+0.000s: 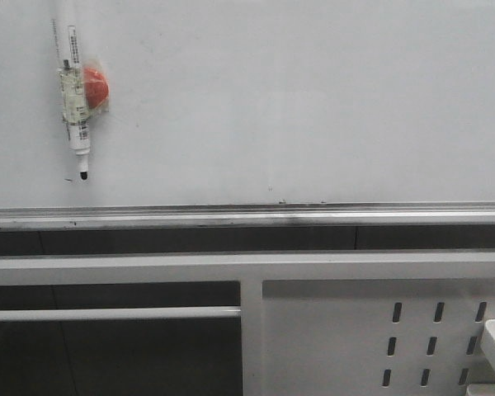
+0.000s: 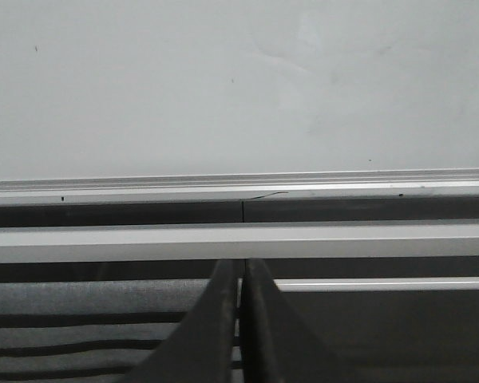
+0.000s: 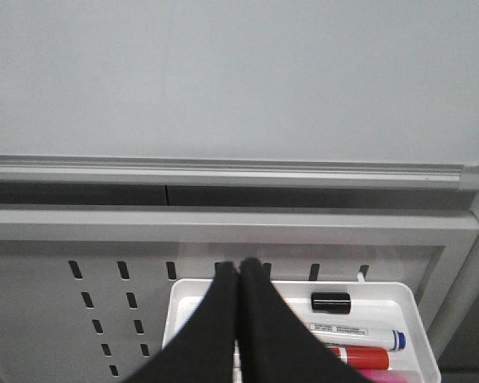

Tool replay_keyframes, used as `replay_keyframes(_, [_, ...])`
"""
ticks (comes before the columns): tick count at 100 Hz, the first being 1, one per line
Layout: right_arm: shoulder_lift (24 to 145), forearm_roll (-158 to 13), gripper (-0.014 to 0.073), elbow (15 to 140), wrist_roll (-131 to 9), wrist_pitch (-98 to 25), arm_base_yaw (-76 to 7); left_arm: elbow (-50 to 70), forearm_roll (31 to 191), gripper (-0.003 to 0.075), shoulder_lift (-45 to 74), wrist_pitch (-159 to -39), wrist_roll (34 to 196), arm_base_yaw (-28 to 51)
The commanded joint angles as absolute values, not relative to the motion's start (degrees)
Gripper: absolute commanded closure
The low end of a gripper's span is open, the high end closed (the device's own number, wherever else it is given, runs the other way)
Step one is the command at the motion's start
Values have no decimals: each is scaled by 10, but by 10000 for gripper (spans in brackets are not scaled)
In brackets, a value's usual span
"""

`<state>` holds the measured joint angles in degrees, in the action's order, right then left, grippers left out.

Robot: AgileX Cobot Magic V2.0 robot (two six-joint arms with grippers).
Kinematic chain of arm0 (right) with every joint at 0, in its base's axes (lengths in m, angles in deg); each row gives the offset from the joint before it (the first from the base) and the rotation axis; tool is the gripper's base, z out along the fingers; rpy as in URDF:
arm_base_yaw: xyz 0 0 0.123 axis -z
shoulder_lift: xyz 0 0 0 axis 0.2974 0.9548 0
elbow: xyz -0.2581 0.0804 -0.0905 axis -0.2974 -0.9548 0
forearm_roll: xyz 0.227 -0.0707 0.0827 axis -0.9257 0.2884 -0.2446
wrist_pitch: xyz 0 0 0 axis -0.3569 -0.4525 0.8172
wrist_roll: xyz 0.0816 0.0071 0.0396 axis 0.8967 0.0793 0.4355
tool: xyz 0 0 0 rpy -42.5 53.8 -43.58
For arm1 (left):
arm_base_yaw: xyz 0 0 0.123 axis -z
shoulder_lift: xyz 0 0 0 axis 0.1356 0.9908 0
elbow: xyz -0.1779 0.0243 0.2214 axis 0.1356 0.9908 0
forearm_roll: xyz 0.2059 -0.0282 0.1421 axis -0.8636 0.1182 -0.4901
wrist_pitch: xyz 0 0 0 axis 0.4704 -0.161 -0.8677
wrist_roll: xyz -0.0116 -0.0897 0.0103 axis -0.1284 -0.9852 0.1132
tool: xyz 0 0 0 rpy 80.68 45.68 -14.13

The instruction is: Write number 1 on whiteboard

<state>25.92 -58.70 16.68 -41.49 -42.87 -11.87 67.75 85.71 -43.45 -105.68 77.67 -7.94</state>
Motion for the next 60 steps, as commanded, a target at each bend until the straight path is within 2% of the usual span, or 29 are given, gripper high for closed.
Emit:
replay_keyframes(1, [246, -574, 652, 160, -415, -416, -115, 698, 863, 740, -448, -1022, 777, -75])
replay_keyframes(60, [246, -574, 652, 160, -415, -411, -115, 698, 849, 740, -448, -1009, 777, -75])
